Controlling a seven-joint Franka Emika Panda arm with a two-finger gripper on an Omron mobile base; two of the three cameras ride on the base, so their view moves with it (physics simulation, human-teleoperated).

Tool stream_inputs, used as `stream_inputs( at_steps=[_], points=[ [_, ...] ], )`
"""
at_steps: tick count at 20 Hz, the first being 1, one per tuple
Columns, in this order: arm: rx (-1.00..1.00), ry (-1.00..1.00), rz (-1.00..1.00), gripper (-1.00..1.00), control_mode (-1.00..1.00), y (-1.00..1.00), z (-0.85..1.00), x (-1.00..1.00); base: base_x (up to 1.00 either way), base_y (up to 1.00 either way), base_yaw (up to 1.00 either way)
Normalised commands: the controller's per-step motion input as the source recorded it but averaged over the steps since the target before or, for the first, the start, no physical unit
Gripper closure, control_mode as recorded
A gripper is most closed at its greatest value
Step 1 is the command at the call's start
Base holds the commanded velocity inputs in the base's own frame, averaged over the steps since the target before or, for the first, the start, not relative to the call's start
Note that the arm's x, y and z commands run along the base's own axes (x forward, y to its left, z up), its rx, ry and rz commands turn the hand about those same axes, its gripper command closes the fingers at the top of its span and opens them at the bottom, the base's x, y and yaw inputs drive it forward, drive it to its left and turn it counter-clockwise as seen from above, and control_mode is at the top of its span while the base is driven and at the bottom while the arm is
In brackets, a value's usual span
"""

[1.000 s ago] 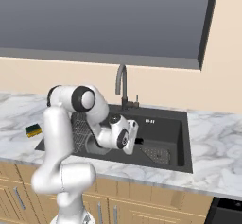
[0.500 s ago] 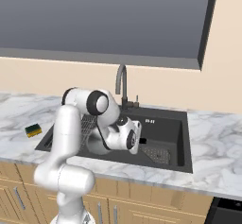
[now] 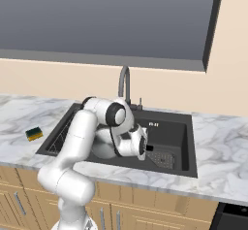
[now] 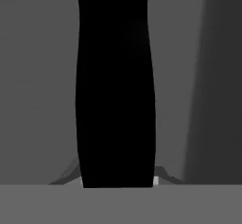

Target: Pick the pan and sponge and place them into the sink. Then turn on the water.

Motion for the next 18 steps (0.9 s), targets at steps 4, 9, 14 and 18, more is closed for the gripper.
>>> stream_inputs(
  at_steps=[4,9,14,18],
  points=[
    [0.02,0.01,0.04,1.0,-1.0,0.0,-0.51,0.35,0.0,0.0,0.0],
    [0.02,0.0,0.03,-1.0,-1.0,0.0,-0.21,0.26,0.0,0.0,0.0],
    [0.06,0.0,0.04,-1.0,-1.0,0.0,0.03,0.07,0.0,0.0,0.0],
    [0.1,0.0,0.0,-1.0,-1.0,0.0,0.36,0.0,0.0,0.0,0.0]
  ],
)
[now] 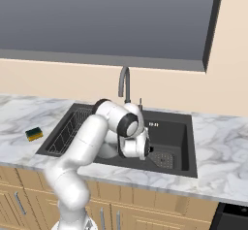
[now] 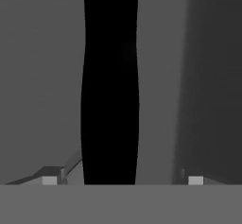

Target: Pick the pan and sponge and place them into the sink. Then turn on the water.

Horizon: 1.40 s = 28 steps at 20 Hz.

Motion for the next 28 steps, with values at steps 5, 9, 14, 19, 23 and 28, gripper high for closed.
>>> stream_inputs(
  at_steps=[5,9,14,19,23,28],
  points=[
    [0.11,0.0,0.0,-1.0,-1.0,0.0,0.64,-0.01,0.0,0.0,0.0],
    [0.09,0.0,0.0,-1.0,-1.0,0.0,0.7,0.0,0.0,0.0,0.0],
    [0.06,0.0,0.0,-1.0,-1.0,0.0,0.59,-0.03,0.0,0.0,0.0],
    [0.02,0.0,-0.04,-1.0,-1.0,0.01,0.63,-0.09,0.0,0.0,0.0],
    [0.0,0.03,-0.15,-1.0,-1.0,0.04,0.67,-0.19,0.0,0.0,0.0],
    [0.08,0.02,-0.21,-1.0,-1.0,0.09,0.62,-0.4,0.0,0.0,0.0]
  ],
)
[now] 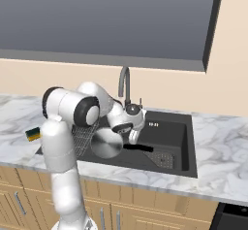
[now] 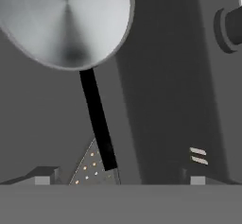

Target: Pick the pan and sponge and place them into the sink. Then turn on the water.

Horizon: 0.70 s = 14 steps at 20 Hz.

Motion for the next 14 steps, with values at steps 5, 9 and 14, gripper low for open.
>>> stream_inputs(
  at_steps=[5,9,14],
  points=[
    [0.23,0.03,-0.23,-1.0,-1.0,0.12,0.59,-0.57,0.0,0.0,0.0],
    [0.3,0.0,-0.25,-1.0,-1.0,0.04,0.66,-0.53,0.0,0.0,0.0],
    [0.26,0.0,-0.3,-1.0,-1.0,0.0,0.94,-0.19,0.0,0.0,0.0]
  ],
)
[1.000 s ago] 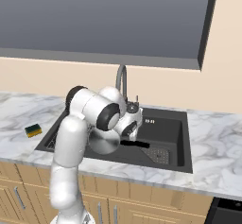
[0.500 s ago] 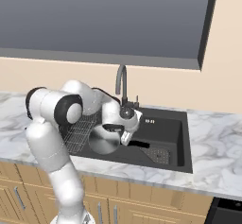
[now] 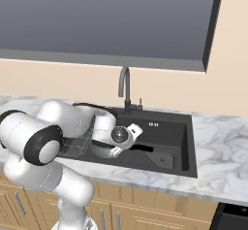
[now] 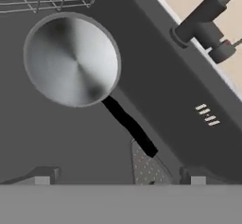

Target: Pick the pan and sponge and place them into the sink. Then turn on the water.

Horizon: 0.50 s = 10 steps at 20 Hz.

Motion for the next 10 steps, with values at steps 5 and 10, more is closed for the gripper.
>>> stream_inputs(
  at_steps=[5,10],
  points=[
    [0.12,0.0,-0.26,-1.0,-1.0,0.0,1.0,0.0,0.0,0.0,0.0],
    [0.14,0.01,-0.28,-1.0,-1.0,0.0,1.0,0.0,0.0,0.0,0.0]
  ],
)
